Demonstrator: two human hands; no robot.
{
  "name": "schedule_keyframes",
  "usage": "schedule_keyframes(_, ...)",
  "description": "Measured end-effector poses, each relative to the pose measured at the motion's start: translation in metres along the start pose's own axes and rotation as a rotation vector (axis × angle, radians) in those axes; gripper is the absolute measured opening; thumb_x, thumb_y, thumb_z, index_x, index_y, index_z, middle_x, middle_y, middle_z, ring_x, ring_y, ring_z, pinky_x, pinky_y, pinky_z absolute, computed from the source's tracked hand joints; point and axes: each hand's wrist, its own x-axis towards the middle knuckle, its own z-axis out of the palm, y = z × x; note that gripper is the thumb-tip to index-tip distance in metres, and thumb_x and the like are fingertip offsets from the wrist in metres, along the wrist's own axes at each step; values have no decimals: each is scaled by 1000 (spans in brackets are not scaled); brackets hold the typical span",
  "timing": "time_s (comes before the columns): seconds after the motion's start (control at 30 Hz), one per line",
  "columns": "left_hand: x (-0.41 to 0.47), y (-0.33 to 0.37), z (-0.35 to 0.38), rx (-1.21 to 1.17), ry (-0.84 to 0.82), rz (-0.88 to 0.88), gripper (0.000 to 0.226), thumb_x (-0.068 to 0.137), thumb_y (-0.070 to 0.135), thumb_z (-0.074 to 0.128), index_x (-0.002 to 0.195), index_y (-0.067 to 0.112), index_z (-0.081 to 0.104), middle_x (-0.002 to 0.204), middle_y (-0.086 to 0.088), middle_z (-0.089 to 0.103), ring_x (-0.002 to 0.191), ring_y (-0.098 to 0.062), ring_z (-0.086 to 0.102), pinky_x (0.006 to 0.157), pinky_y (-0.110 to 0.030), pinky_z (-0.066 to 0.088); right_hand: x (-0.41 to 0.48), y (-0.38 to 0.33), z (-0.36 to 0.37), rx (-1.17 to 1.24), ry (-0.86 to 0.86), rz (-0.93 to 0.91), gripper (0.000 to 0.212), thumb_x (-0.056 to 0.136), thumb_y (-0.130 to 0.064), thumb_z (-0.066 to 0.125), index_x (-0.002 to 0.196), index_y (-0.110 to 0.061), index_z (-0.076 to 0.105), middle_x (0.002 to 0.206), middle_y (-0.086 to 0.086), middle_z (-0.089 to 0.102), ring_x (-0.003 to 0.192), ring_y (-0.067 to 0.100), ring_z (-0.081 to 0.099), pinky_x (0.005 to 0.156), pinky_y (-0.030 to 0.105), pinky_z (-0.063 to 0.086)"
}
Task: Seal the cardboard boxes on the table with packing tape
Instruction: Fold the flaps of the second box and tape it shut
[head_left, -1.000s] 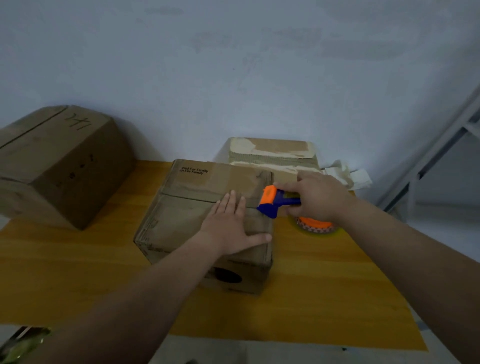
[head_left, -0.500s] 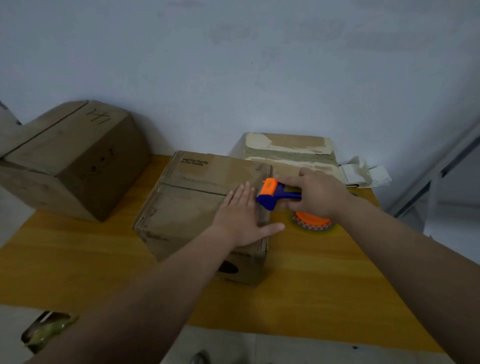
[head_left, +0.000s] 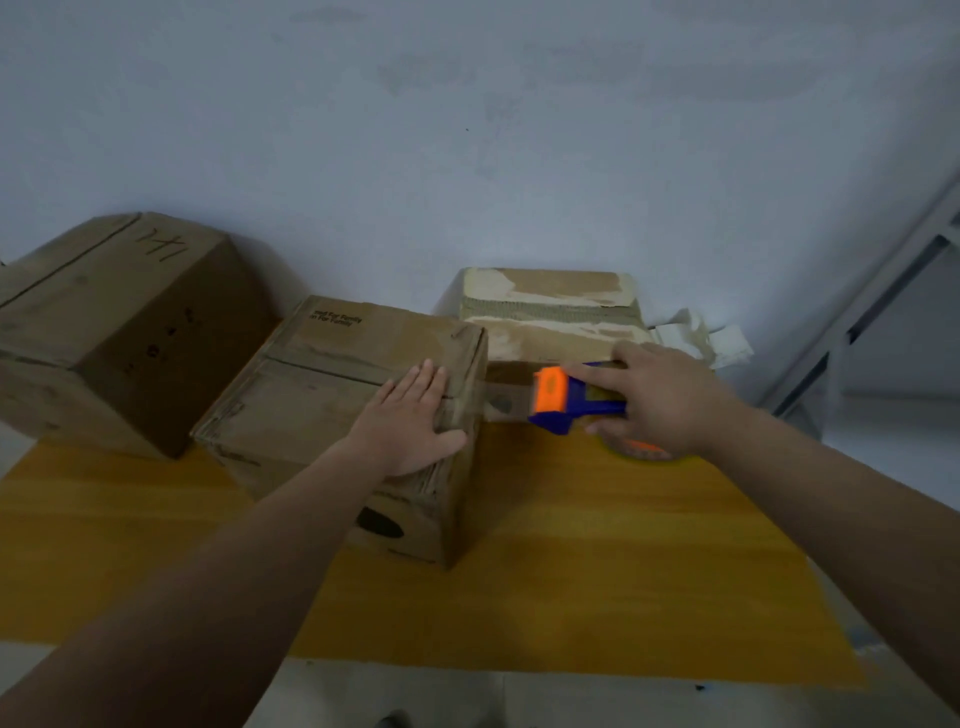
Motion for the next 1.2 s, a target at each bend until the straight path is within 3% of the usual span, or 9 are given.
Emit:
schedule_keyframes(0.17, 8, 22, -2, 17, -19, -122, 65, 97, 52, 20, 147, 34, -16, 157, -13, -14, 145, -27, -9, 116, -48, 0, 2, 3, 4, -75, -6, 4, 72, 85, -69, 41, 147, -46, 14, 119, 5, 45, 102, 24, 48, 77, 32, 34)
schedule_keyframes(0.37, 13, 36, -2, -23, 64, -213, 59, 99, 53, 17, 149, 35, -9, 158, -15, -7, 145, -29, -5, 115, -54, 4, 6, -12, 15, -58, -81, 19, 70, 87, -65, 46, 147, -43, 18, 123, 7, 46, 108, 27, 48, 83, 36, 37)
schedule_keyframes(0.57, 10, 38, 3, -65, 109, -238, 60, 98, 53, 21, 149, 37, -8, 158, -10, -10, 145, -25, -9, 116, -51, -1, 40, -45, 10, -66, -307, -9, 66, 86, -57, 56, 144, -36, 34, 120, 9, 48, 104, 30, 52, 76, 37, 44)
schedule_keyframes(0.7, 13, 39, 6, -49, 109, -260, 60, 98, 51, 23, 148, 39, -9, 158, -10, -10, 145, -25, -8, 116, -50, -2, 64, -68, 7, -77, -423, 32, 53, 86, -51, 61, 133, -29, 49, 118, 3, 53, 101, 25, 55, 61, 35, 36)
schedule_keyframes(0.8, 15, 39, 9, -49, 106, -273, 60, 98, 51, 23, 148, 40, -9, 158, -9, -10, 145, -24, -8, 115, -50, -2, 77, -77, 0, -68, -474, 40, 45, 84, -48, 63, 122, -24, 56, 102, -1, 55, 94, 21, 56, 56, 33, 35)
schedule_keyframes(0.97, 14, 29, 10, -95, 94, -243, 60, 95, 60, 17, 147, 41, -9, 158, -8, -11, 145, -23, -10, 114, -49, -5, 49, -63, 36, -264, -666, 53, 19, 90, -31, 59, 98, -15, 54, 85, 0, 49, 88, 25, 53, 74, 37, 43)
schedule_keyframes(1.03, 15, 26, 11, -87, 102, -244, 61, 94, 62, 15, 147, 42, -8, 158, -8, -11, 145, -23, -10, 114, -49, -6, 32, -43, 66, -7, -568, 146, 28, 90, -40, 58, 108, -18, 59, 89, 1, 56, 82, 21, 55, 68, 32, 44)
schedule_keyframes(1.1, 17, 25, 13, -91, 111, -243, 62, 93, 63, 14, 147, 41, -7, 158, -8, -10, 145, -23, -9, 113, -49, -6, 20, -28, 86, 373, -450, 257, 48, 90, -49, 57, 127, -19, 51, 108, 5, 60, 90, 21, 56, 67, 27, 41)
schedule_keyframes(1.2, 16, 24, 15, -90, 110, -237, 63, 93, 64, 15, 147, 41, -7, 158, -8, -9, 145, -23, -9, 113, -49, -6, 12, -27, 112, 975, -373, 619, 72, 88, -51, 60, 143, -12, 35, 129, 16, 51, 108, 31, 53, 75, 30, 37)
